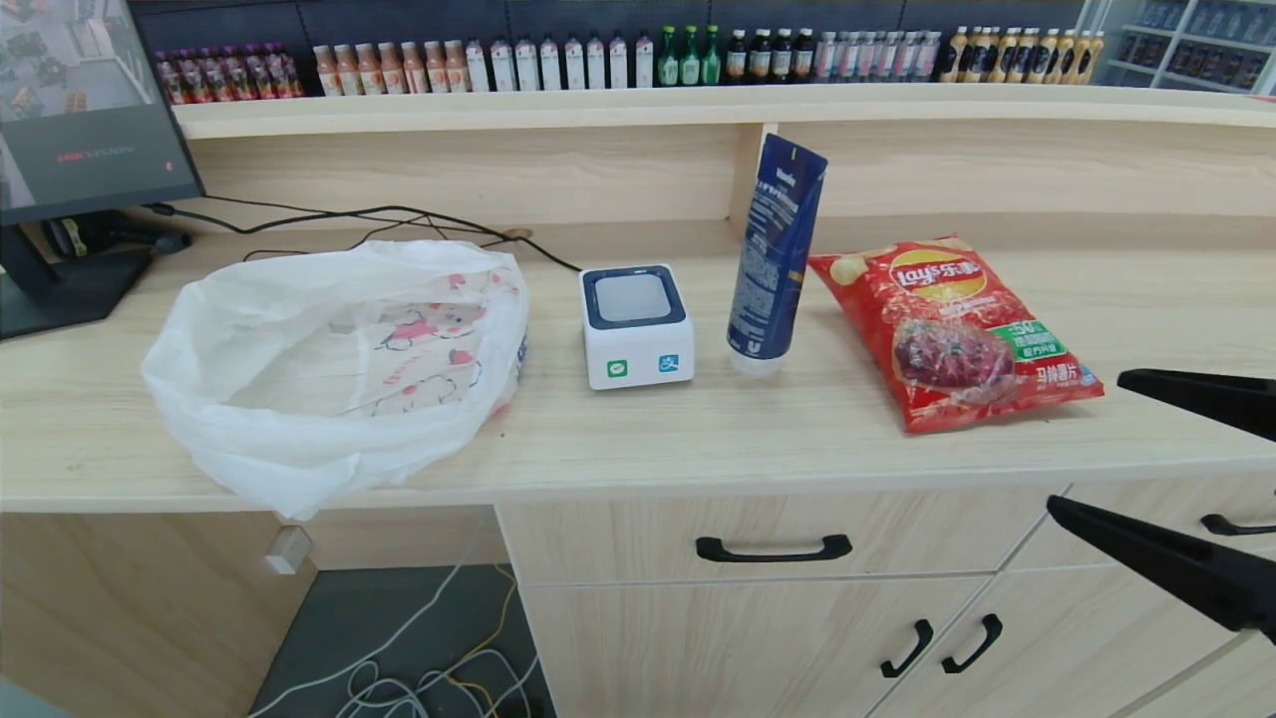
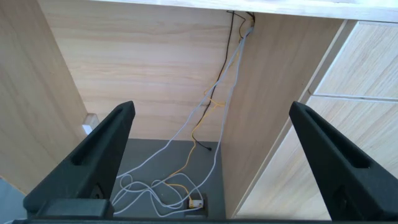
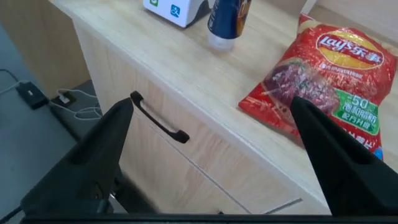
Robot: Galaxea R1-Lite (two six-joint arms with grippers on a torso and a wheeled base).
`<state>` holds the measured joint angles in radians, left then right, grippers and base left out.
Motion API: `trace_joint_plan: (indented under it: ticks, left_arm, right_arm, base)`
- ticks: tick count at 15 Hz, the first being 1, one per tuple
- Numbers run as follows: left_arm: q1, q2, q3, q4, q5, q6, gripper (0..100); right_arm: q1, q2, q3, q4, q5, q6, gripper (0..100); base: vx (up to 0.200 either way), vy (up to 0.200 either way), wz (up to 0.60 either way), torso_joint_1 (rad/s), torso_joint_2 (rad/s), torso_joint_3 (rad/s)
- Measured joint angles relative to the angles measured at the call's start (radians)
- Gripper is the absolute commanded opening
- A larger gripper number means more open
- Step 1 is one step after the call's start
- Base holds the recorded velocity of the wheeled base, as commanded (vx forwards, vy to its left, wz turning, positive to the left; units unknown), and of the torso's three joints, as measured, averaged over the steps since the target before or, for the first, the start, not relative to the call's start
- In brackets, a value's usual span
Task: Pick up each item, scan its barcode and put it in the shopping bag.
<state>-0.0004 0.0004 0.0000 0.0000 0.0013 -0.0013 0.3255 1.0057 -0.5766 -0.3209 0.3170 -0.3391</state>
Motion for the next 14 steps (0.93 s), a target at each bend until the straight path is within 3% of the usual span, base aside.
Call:
trace_joint_plan:
  ticks: [6,12,14]
  left_arm:
    - [0.000,0.000,0.000,0.000,0.000,0.000,100]
    - [0.000,0.000,0.000,0.000,0.000,0.000,100]
    - [0.000,0.000,0.000,0.000,0.000,0.000,100]
  right_arm:
    - [0.051,0.291,-0.045,-0.358,-0.035,-0.019,100]
    - [0.227,0.477,-0.066,-0.626,-0.363,0.150,100]
    - [0.256,0.523,-0.075,-0.677,-0.404,0.174,100]
  base:
    - [0.000,0.000,0.00,0.000,0.00,0.000]
    - [0.000,0.000,0.00,0.000,0.00,0.000]
    - [0.000,0.000,0.00,0.000,0.00,0.000]
